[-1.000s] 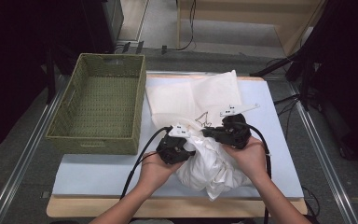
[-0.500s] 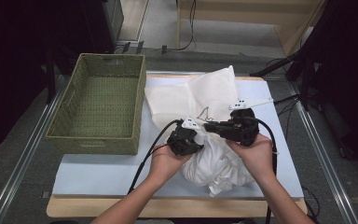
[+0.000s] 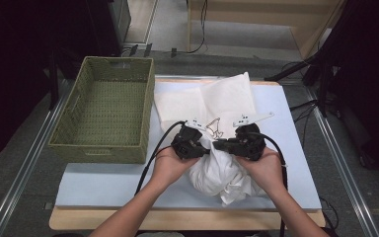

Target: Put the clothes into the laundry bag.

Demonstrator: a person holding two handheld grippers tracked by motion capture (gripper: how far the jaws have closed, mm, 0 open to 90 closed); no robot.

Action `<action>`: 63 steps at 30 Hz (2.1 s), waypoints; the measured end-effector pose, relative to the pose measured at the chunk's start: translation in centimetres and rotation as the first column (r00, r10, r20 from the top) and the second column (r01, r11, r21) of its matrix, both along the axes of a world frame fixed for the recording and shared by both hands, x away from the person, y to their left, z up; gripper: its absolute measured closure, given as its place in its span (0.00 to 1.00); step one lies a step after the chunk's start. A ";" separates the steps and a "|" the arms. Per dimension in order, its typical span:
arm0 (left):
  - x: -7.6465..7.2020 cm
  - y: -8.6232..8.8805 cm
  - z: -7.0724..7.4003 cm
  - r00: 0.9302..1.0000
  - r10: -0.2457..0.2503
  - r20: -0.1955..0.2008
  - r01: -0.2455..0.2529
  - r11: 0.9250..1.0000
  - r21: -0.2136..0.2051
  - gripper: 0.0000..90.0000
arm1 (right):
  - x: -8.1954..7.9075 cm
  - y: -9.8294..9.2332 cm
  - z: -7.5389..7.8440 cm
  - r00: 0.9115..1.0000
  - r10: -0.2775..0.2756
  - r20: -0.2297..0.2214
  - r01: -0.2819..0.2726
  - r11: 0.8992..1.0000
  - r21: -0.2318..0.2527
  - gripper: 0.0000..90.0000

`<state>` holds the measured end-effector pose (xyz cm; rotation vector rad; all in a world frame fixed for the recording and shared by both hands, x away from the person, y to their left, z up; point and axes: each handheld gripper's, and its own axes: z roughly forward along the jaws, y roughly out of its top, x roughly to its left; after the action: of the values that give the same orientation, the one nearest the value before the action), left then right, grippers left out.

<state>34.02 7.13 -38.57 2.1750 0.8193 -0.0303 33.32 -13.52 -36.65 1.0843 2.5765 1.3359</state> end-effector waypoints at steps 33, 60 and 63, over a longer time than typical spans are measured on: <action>-3.0 8.2 -3.5 0.991 0.121 -0.060 -0.120 0.993 0.022 1.00 | 0.3 -0.3 -0.1 1.000 -0.011 -0.009 0.011 1.000 -0.009 0.98; -1.5 -1.7 -0.7 0.996 0.035 0.085 -0.031 0.998 -0.048 1.00 | -0.1 -1.2 3.0 0.998 -0.033 0.048 0.029 0.997 0.077 0.98; -1.2 -2.0 -0.9 0.996 0.043 0.082 -0.041 0.999 -0.027 1.00 | -0.4 -1.3 3.8 0.998 -0.038 0.052 0.033 0.994 0.100 0.98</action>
<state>32.86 5.14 -39.46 2.1198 0.8134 0.0692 32.93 -14.81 -32.81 1.0865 2.4653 1.4776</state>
